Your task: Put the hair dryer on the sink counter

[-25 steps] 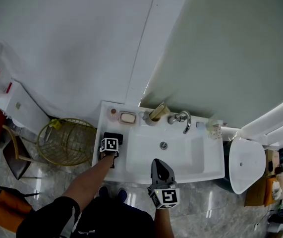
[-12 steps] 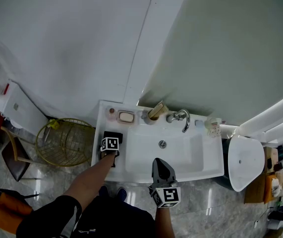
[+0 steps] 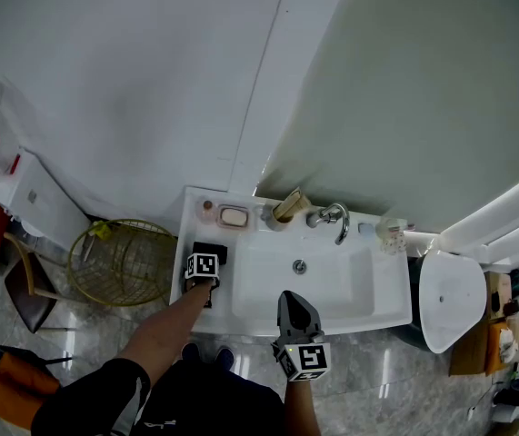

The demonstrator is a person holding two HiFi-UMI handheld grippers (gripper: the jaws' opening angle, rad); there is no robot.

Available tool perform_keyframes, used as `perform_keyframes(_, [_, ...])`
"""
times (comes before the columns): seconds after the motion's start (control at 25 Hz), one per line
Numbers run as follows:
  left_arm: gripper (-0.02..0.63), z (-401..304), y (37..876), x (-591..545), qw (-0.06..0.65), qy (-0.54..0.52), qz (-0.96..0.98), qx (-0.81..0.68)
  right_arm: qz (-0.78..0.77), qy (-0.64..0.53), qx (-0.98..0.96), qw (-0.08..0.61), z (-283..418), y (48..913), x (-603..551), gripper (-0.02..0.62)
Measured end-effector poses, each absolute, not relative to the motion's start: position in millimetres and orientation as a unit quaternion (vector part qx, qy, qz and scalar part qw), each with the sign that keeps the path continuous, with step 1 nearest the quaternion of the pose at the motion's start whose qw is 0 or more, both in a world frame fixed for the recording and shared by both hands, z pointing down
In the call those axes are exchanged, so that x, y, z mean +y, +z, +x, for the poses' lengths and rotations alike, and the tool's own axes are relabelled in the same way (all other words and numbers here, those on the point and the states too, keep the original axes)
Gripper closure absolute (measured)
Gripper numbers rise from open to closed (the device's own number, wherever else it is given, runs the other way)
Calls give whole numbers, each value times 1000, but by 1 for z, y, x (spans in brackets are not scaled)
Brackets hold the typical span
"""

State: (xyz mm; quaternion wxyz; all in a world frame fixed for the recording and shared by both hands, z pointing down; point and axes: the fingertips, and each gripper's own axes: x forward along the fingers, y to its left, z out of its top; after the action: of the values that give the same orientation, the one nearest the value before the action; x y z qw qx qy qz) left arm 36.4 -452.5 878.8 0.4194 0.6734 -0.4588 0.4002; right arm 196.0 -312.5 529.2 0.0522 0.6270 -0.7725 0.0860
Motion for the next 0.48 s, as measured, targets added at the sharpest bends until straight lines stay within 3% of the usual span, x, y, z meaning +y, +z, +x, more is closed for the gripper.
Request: perform_keyframes(0.48, [357,35,862,-454,425,369,695,-447,627,82,-773,50,195,528,-306,566])
